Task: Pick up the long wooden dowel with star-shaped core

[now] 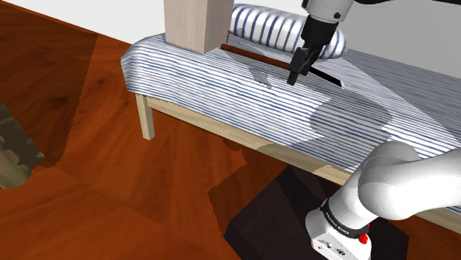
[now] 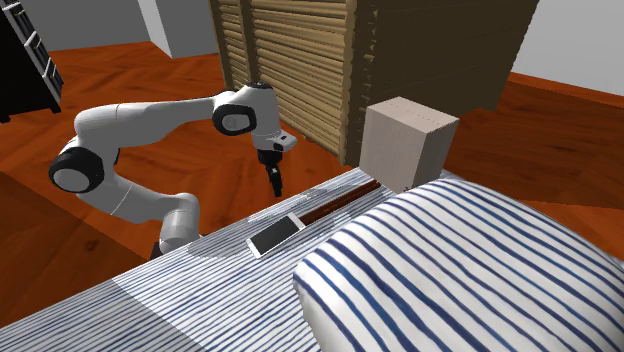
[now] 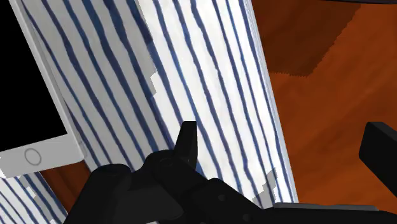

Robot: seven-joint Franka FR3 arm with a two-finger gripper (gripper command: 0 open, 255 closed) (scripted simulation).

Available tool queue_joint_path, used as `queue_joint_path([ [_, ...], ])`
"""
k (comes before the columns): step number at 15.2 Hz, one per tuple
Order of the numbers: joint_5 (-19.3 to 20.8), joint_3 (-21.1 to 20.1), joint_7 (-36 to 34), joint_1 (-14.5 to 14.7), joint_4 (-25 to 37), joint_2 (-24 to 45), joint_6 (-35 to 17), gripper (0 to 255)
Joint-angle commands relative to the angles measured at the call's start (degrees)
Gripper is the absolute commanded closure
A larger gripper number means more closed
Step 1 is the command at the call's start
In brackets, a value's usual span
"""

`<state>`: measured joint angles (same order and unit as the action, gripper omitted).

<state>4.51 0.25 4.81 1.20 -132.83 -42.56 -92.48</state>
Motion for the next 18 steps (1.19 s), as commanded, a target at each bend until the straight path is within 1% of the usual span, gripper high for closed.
queue_joint_path([
  [1, 0.0, 0.0, 0.0, 0.0, 0.0, 0.0, 0.0, 0],
  [5, 1.09, 3.88, 6.8, 0.41, 6.76, 8.51, -1.66, 0],
  [9, 0.96, 7.27, 13.64, 1.01, 14.87, 17.46, -2.3, 0],
  [14, -0.86, 10.78, 22.31, 1.54, 27.09, 29.37, -1.44, 0],
  [18, -3.4, 12.8, 28.94, 1.31, 38.48, 39.31, 0.76, 0],
])
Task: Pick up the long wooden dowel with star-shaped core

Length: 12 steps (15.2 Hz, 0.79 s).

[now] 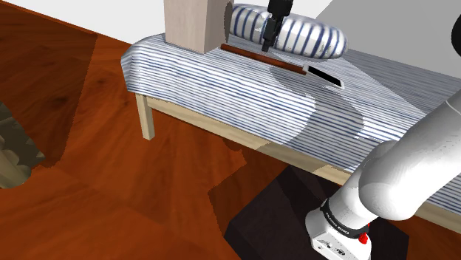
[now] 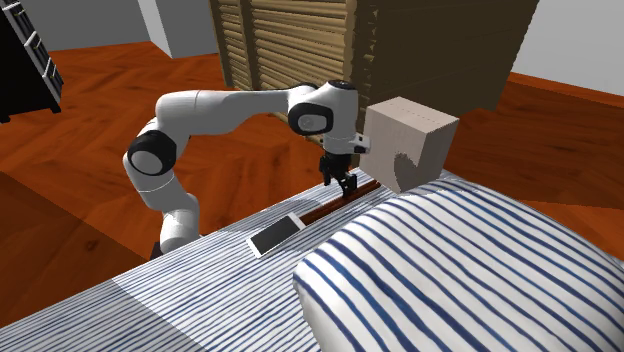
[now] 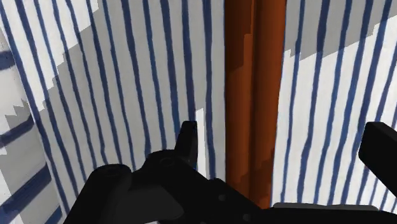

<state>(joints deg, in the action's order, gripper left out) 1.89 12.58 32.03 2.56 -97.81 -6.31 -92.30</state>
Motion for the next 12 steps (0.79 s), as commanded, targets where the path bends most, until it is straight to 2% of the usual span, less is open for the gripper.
queue_joint_path([
  [1, -0.74, 0.41, 1.68, -0.09, 2.46, 2.88, -0.23, 0],
  [9, -0.54, 0.35, 1.5, -0.11, -3.63, 2.02, -5.47, 0],
  [10, -0.55, 0.37, 1.53, -0.12, -3.53, 2.07, -5.41, 255],
  [12, -0.55, 0.37, 1.54, -0.12, -3.49, 2.07, -5.38, 255],
])
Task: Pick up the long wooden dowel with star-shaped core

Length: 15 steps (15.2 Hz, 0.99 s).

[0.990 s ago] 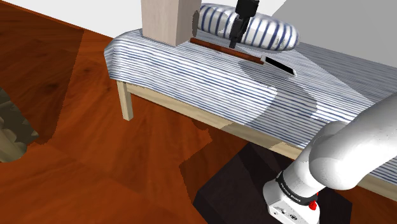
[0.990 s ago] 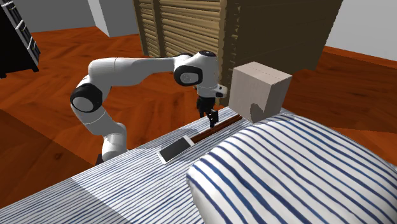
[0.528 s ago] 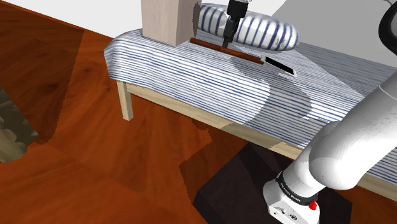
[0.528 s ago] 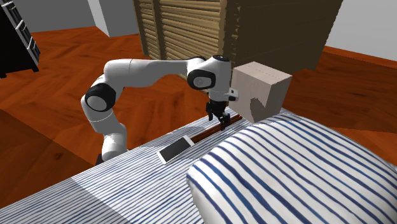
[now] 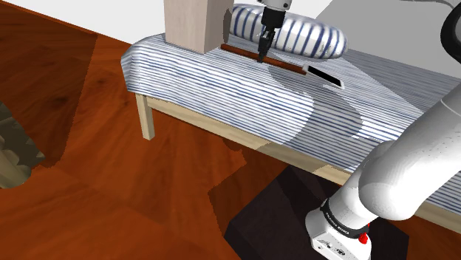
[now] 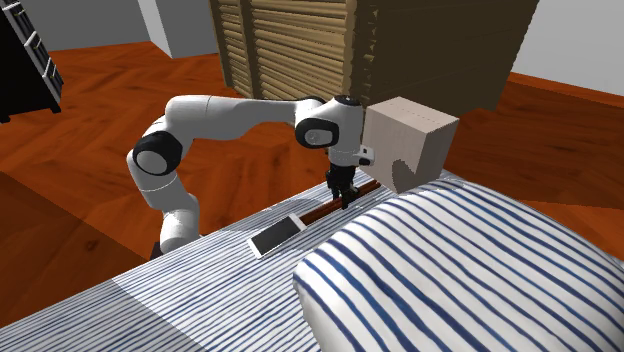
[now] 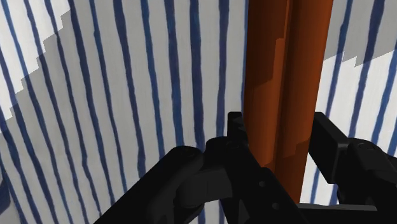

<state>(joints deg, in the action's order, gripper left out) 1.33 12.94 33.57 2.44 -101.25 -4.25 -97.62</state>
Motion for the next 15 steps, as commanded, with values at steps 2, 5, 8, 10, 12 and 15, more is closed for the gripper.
queue_joint_path([
  [2, 0.0, 0.0, 0.0, 0.0, -0.02, 0.01, -0.04, 255],
  [5, 0.0, 0.0, 0.0, 0.0, -0.01, 0.02, -0.04, 255],
  [8, -0.01, -0.01, -0.01, 0.02, 0.69, 0.05, 0.64, 255],
  [10, -0.06, -0.01, 0.04, 0.02, 2.5, 0.27, 2.22, 255],
  [12, -0.13, 0.01, 0.1, 0.01, 4.37, 0.56, 3.82, 255],
  [15, -0.25, 0.04, 0.2, 0.0, 7.33, 1.09, 6.25, 255],
])
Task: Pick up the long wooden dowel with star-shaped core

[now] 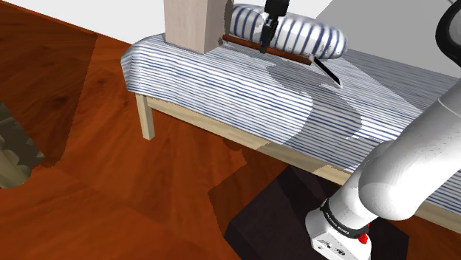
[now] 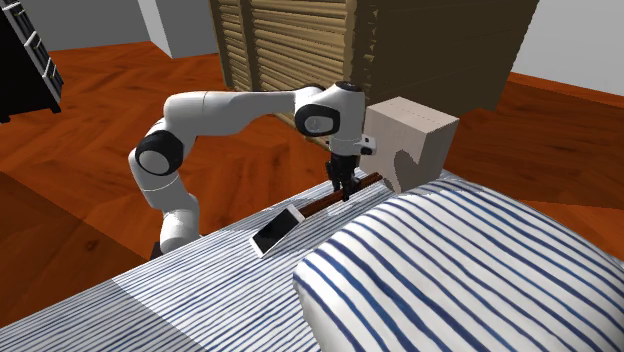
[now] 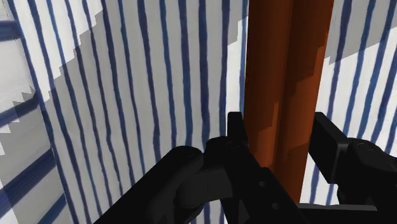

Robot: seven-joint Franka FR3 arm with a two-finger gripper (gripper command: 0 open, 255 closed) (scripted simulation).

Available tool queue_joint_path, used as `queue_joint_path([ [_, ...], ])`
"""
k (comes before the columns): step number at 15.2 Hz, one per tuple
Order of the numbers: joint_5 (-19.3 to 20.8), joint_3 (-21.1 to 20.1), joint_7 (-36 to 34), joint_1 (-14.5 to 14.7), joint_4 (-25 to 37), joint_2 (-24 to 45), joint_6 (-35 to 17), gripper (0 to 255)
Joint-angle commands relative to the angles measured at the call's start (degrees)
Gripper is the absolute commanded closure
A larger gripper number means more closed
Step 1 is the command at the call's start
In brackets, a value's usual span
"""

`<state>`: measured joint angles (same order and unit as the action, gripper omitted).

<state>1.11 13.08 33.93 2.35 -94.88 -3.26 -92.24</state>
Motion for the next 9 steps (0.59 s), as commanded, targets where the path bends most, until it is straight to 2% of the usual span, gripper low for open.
queue_joint_path([
  [1, -0.08, -0.08, -0.12, 0.08, 1.98, 0.31, 1.69, 255],
  [7, -0.44, 0.05, 0.18, -0.02, 8.63, 1.93, 6.76, 255],
  [9, -0.45, 0.06, 0.19, -0.02, 8.8, 1.97, 6.89, 255],
])
